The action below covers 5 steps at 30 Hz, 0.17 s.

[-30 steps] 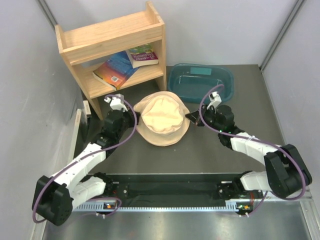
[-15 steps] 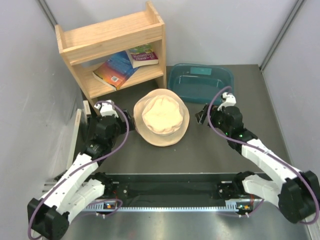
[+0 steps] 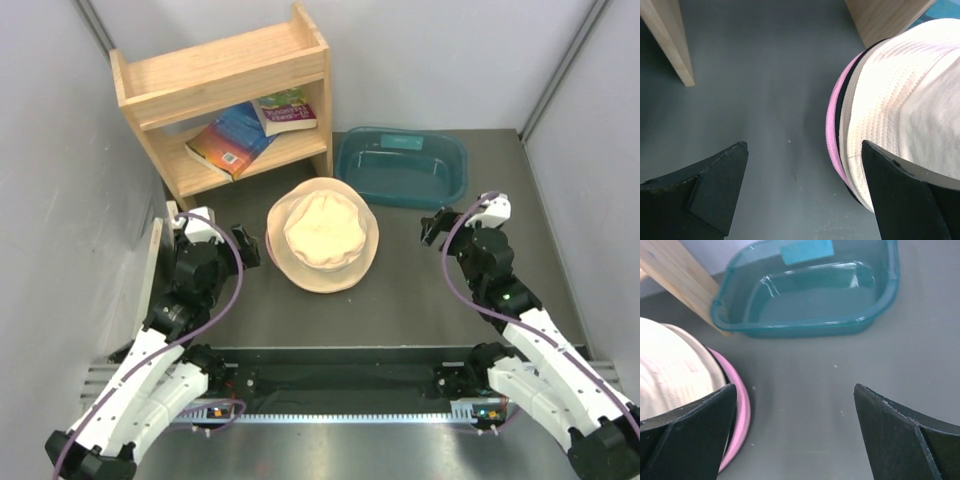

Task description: Stack the hats

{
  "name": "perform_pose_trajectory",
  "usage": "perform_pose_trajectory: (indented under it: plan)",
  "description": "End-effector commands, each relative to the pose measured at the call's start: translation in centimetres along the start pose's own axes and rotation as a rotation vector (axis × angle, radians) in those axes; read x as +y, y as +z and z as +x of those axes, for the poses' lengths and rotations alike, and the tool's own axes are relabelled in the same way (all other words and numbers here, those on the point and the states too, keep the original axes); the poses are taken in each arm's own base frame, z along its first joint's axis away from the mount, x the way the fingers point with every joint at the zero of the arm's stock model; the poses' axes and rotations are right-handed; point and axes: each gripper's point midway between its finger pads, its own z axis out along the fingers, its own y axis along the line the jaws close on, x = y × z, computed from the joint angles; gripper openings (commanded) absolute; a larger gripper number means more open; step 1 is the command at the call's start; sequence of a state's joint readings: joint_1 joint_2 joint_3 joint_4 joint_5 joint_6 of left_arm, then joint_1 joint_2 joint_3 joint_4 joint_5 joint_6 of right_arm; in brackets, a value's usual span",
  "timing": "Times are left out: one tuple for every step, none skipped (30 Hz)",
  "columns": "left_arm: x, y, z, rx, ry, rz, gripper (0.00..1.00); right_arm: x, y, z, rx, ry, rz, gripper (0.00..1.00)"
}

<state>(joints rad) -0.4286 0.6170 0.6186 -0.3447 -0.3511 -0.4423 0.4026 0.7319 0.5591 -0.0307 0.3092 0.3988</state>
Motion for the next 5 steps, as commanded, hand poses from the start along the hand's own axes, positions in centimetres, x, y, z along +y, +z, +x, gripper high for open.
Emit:
perform_pose_trajectory:
  plan:
    - [-0.01,-0.5,-1.73,-0.043,-0.018,-0.012,0.99,-1.43,-0.04,0.27,-0.006,-0.023,0.057,1.0]
    - [0.06,-0.43,-1.54,-0.042,-0.014,-0.013,0.99,-1.43,0.0,0.39,-0.003,-0.02,0.058,1.0]
    - [0.02,-0.44,-1.63,-0.044,-0.017,-0.012,0.99,-1.45,0.02,0.46,0.001,-0.021,0.058,1.0]
    - [-0.02,-0.44,-1.69,-0.048,-0.014,-0.009,0.99,-1.38,0.03,0.46,0.002,-0.021,0.055,1.0]
    - [-0.1,-0.43,-1.73,-0.048,-0.013,-0.005,0.99,-1.39,0.01,0.45,0.002,-0.021,0.055,1.0]
